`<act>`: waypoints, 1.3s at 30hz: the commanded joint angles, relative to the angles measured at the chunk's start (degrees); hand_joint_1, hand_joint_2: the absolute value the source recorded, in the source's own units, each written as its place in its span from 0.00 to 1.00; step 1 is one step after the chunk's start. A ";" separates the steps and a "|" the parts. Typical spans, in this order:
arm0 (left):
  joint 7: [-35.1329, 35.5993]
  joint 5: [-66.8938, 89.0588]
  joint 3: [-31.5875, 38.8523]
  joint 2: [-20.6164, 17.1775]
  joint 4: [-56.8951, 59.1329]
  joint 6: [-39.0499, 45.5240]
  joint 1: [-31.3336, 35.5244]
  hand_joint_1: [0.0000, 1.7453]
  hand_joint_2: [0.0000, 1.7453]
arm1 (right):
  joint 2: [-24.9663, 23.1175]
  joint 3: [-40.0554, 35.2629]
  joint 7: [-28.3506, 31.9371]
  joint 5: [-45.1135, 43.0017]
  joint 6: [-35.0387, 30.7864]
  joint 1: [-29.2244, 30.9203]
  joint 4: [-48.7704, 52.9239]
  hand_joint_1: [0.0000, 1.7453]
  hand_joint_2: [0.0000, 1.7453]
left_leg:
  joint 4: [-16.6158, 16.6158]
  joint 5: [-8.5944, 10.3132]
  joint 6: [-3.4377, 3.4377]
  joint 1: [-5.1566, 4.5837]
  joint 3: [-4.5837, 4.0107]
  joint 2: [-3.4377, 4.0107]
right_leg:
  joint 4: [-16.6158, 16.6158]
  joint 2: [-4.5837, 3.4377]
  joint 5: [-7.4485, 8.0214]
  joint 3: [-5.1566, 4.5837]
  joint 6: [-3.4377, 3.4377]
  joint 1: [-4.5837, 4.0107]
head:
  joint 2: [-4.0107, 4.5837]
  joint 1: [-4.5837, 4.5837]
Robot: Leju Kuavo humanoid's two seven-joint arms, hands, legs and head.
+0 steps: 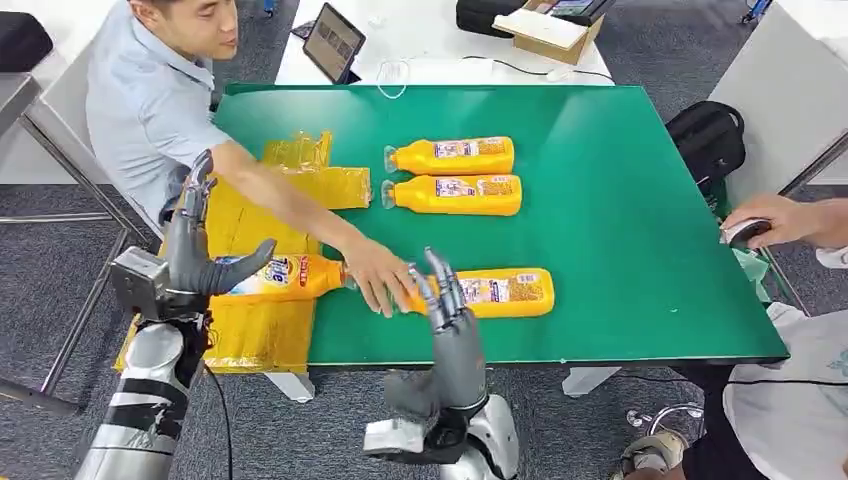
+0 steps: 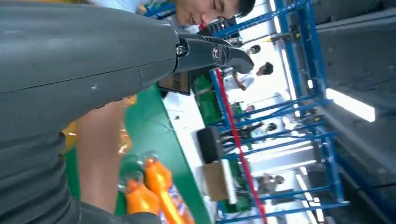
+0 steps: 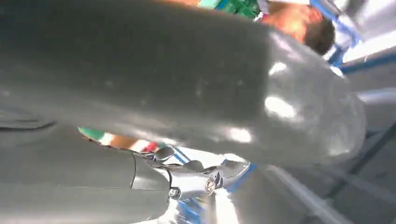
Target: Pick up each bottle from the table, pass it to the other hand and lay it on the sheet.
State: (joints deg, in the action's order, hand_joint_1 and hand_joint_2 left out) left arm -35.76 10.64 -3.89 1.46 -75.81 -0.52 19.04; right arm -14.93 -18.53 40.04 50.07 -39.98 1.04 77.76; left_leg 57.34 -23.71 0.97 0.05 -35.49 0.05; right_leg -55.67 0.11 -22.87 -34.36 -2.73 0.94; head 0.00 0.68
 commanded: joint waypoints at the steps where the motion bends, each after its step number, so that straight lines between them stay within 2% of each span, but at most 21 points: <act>1: 5.68 0.22 2.51 5.25 -13.56 8.90 -10.39 0.00 1.00 | 6.25 10.93 -15.99 18.87 -0.02 5.19 -16.11 0.00 1.00 | -0.06 -0.12 -0.01 0.06 0.32 0.06 | 0.16 -0.06 -0.05 0.36 0.06 -0.07 | 0.00 -0.02; 3: 8.61 2.41 0.30 5.87 -13.47 15.00 -11.47 0.00 1.00 | 9.79 6.69 -21.73 18.43 0.10 4.88 -16.45 0.00 1.00 | -0.10 -0.07 0.01 0.04 0.26 0.01 | 0.21 -0.02 -0.02 0.32 0.03 -0.05 | 0.00 0.00; 5: 9.54 0.88 -1.57 5.73 -14.74 16.36 -13.68 0.00 1.00 | 12.40 4.20 -28.27 21.82 2.52 4.24 -16.41 0.00 1.00 | -0.09 -0.09 0.02 0.02 0.29 -0.13 | 0.25 0.09 -0.06 0.41 0.03 -0.04 | 0.00 0.00; 12: 7.65 2.45 -4.49 5.34 -20.80 16.91 -19.45 0.00 1.00 | 14.48 4.52 -33.65 24.81 4.23 3.26 -15.80 0.00 1.00 | -0.02 -0.22 0.01 -0.03 0.30 -0.17 | 0.15 0.09 -0.16 0.40 0.08 -0.03 | 0.00 0.00; 16: 8.23 2.40 -5.57 5.77 -21.46 16.88 -20.37 0.00 1.00 | 14.99 5.76 -34.84 24.47 5.26 3.67 -16.73 0.00 1.00 | -0.02 -0.11 0.05 -0.06 0.07 -0.20 | 0.14 0.12 -0.06 0.14 0.01 0.00 | 0.00 0.00; 18: 12.81 -5.34 -6.13 5.61 -20.39 11.13 -20.30 0.00 1.00 | 15.15 6.69 -35.60 24.33 4.66 4.72 -19.70 0.00 1.00 | -0.03 -0.15 0.03 -0.05 0.14 -0.22 | 0.14 0.13 -0.09 0.21 0.03 0.00 | 0.00 0.00; 19: 12.20 -7.17 -6.94 5.63 -19.00 9.88 -19.94 0.00 1.00 | 15.19 6.95 -35.17 24.96 1.93 6.50 -23.29 0.00 1.00 | -0.01 -0.19 0.01 -0.02 0.25 -0.22 | 0.16 0.13 -0.12 0.34 0.06 -0.04 | 0.00 0.00; 23: 11.88 -8.23 -8.55 5.91 -17.32 9.49 -19.02 0.00 1.00 | 14.52 6.15 -34.23 25.78 0.07 11.34 -30.22 0.00 1.00 | -0.01 -0.15 0.01 -0.02 0.16 -0.12 | 0.16 0.03 -0.04 0.25 0.05 -0.03 | 0.00 0.00; 29: 12.28 -9.04 -9.01 6.01 -15.00 9.55 -18.33 0.00 1.00 | 14.15 5.98 -34.46 30.07 -0.02 14.21 -30.05 0.00 1.00 | -0.04 -0.12 0.02 -0.06 0.20 -0.13 | 0.13 0.05 -0.05 0.25 0.05 0.01 | 0.00 0.00; 32: 14.73 -12.65 -9.60 6.04 -13.87 7.01 -17.95 0.00 1.00 | 13.43 5.95 -32.74 29.56 -0.02 14.61 -31.07 0.00 1.00 | -0.03 -0.13 0.02 -0.04 0.19 -0.13 | 0.15 0.06 -0.06 0.26 0.04 -0.01 | 0.00 0.02; 37: 14.63 -12.70 -9.88 6.22 -13.64 7.06 -17.68 0.00 1.00 | 13.29 5.77 -32.95 30.17 -0.02 14.78 -31.37 0.00 1.00 | -0.01 -0.18 0.01 -0.03 0.28 -0.15 | 0.12 0.08 -0.12 0.34 0.07 -0.02 | 0.00 0.02; 39: 14.69 -13.65 -10.08 6.36 -13.41 6.70 -17.23 0.00 1.00 | 13.00 5.19 -33.02 29.93 -0.02 16.55 -35.05 0.00 1.00 | 0.00 -0.19 0.01 -0.03 0.28 -0.16 | 0.10 0.08 -0.13 0.35 0.07 -0.02 | 0.00 0.02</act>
State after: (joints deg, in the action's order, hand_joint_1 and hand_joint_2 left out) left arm -21.44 -1.79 -12.55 7.63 -93.96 6.64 -0.81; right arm -1.14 -12.20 7.06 79.65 -39.41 12.68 52.24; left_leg 57.35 -23.78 1.05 -0.03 -35.53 -0.13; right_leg -55.58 0.21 -22.88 -34.33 -2.78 0.98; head 0.00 0.70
